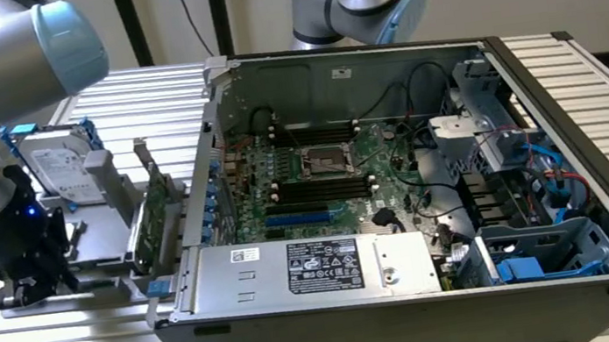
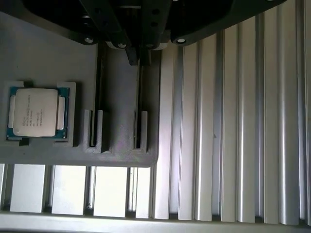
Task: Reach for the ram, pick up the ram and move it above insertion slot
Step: 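Pick up the ram and move it above insertion slot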
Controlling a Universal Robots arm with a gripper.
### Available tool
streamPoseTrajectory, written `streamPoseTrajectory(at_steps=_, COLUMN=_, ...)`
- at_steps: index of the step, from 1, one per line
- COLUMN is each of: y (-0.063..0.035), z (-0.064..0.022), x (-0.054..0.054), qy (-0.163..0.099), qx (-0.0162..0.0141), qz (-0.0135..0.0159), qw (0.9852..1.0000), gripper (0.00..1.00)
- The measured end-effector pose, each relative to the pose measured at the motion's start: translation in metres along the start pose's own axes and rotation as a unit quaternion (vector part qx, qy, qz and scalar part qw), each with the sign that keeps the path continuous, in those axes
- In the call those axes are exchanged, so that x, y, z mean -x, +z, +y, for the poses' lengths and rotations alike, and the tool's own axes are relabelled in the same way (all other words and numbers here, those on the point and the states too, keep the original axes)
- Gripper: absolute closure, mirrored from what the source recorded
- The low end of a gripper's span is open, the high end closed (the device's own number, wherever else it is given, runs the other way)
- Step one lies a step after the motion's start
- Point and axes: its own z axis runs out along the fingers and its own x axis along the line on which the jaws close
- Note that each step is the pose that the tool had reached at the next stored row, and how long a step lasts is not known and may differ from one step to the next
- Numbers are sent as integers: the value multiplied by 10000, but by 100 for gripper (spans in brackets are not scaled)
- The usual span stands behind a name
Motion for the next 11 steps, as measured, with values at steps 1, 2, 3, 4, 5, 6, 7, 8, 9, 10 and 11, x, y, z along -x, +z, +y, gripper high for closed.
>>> streamPoseTrajectory(at_steps=1, y=-24, z=0, x=0, qy=0, qx=0, qz=0, qw=10000, gripper=87)
streamPoseTrajectory(at_steps=2, y=-50, z=0, x=0, qy=0, qx=0, qz=0, qw=10000, gripper=87)
streamPoseTrajectory(at_steps=3, y=-79, z=1, x=1, qy=0, qx=1, qz=0, qw=10000, gripper=87)
streamPoseTrajectory(at_steps=4, y=-114, z=1, x=1, qy=0, qx=0, qz=0, qw=10000, gripper=87)
streamPoseTrajectory(at_steps=5, y=-153, z=2, x=1, qy=0, qx=0, qz=0, qw=10000, gripper=87)
streamPoseTrajectory(at_steps=6, y=-196, z=2, x=1, qy=0, qx=0, qz=0, qw=10000, gripper=87)
streamPoseTrajectory(at_steps=7, y=-242, z=3, x=2, qy=0, qx=0, qz=0, qw=10000, gripper=87)
streamPoseTrajectory(at_steps=8, y=-291, z=3, x=2, qy=0, qx=0, qz=0, qw=10000, gripper=87)
streamPoseTrajectory(at_steps=9, y=-336, z=3, x=2, qy=0, qx=0, qz=0, qw=10000, gripper=87)
streamPoseTrajectory(at_steps=10, y=-380, z=3, x=2, qy=0, qx=0, qz=0, qw=10000, gripper=87)
streamPoseTrajectory(at_steps=11, y=-425, z=1, x=4, qy=0, qx=-1, qz=-1, qw=10000, gripper=87)
